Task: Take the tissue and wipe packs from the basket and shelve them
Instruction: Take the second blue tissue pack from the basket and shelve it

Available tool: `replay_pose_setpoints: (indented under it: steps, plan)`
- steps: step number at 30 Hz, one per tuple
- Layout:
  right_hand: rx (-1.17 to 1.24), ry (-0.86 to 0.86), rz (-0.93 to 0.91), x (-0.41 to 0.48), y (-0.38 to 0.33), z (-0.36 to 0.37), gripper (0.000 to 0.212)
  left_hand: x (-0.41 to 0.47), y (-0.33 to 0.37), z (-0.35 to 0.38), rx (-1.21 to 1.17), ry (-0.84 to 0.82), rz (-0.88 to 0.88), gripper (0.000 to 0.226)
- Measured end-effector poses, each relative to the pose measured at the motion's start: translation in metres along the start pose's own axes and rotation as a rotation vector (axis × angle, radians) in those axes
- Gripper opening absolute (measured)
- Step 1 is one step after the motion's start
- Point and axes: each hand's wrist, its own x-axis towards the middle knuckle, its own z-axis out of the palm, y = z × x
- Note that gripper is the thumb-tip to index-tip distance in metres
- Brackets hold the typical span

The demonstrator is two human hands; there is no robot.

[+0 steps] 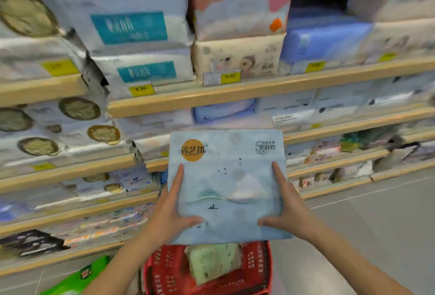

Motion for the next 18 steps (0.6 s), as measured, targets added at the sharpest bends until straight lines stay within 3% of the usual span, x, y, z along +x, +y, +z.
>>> replay_pose_setpoints:
  steps: [9,18]
  plan:
    - [-0.072,0.283,-0.189,-0.062,-0.141,-0.11,0.13,-0.035,0.136,-0.11,0.066,0.169,0.291,0.121]
    - [-0.131,0.535,-0.341,-0.088,-0.237,-0.218,0.133,-0.034,0.258,-0.186,0.11,0.339,0.557,0.122]
